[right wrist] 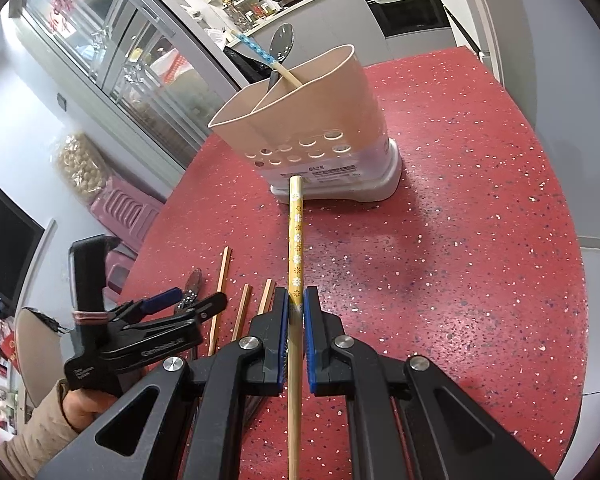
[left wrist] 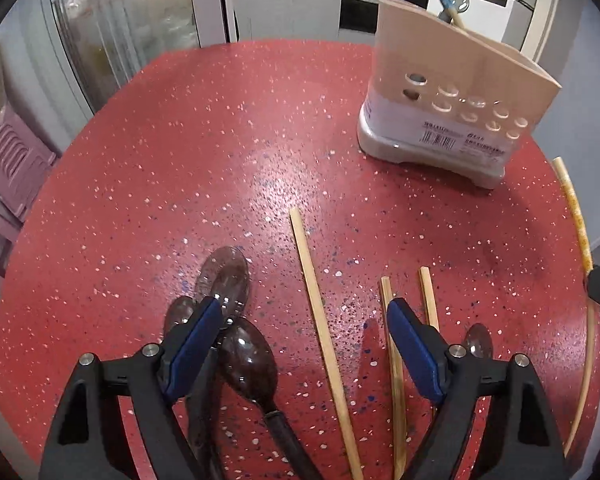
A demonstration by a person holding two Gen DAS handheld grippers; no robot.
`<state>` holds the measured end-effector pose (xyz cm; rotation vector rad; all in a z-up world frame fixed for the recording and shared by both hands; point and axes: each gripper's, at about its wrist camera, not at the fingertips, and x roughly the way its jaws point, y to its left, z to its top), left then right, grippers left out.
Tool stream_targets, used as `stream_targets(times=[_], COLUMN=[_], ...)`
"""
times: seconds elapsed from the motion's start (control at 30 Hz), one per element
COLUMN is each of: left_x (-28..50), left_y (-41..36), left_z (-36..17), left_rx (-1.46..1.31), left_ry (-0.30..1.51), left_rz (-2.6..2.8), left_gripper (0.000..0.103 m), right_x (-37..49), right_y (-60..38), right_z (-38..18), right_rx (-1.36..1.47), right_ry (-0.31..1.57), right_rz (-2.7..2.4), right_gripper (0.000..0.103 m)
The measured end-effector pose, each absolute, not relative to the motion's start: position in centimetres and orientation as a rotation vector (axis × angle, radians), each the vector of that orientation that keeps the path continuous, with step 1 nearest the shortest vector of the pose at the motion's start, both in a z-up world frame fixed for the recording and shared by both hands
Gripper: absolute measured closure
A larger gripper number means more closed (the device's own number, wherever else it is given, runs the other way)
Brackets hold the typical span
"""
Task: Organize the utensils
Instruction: 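Close the left tool on a plain wooden chopstick beside the spoons, then carry both held chopsticks up over the beige caddy with both tools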
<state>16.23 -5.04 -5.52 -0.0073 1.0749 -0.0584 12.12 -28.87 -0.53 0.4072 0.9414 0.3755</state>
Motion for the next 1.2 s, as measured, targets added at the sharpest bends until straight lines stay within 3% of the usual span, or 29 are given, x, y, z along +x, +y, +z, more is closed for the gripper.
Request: stream_targets(times=[0.07, 0.43, 0.47, 0.53, 0.57, 0.6, 1.2], left_x=[16.9, 18.3, 18.3, 18.4, 18.2, 18.2, 13.0], left_y=[-5.1, -5.7, -5.8, -6.0, -6.3, -6.5, -3.8], left_z=[-6.3, -7.0, -7.0, -6.8, -6.6, -6.6, -1.6], left_rx=[-0.015, 0.079, 0.076, 0.058, 0.091, 0.11, -0.1], left_ry=[1.102, 1.134, 1.141, 1.14, 1.127, 1.124, 0.955], left_rz=[-0.055, -0.063, -0.074, -0.136, -0.143, -0.161, -0.251], left_gripper=[0.01, 0.01, 0.014, 0.038, 0.062, 0.068, 0.072], right_x=[12.0, 12.0, 12.0, 12.0, 12.0, 11.9, 11.7], right_y=[-28.9, -29.3, -29.3, -29.3, -29.3, -29.3, -29.5], right_z=[-0.5, -0.6, -0.6, -0.5, -0.5, -0.5, 0.8], right_rx=[0.404, 0.416, 0.417, 0.418, 0.418, 0.42, 0.394], right_ry=[0.938, 0.936, 0.936, 0.934, 0.932, 0.933, 0.894], right_rz=[0.376, 0.373, 0.375, 0.376, 0.374, 0.374, 0.355], right_gripper=[0.095, 0.095, 0.095, 0.095, 0.095, 0.095, 0.095])
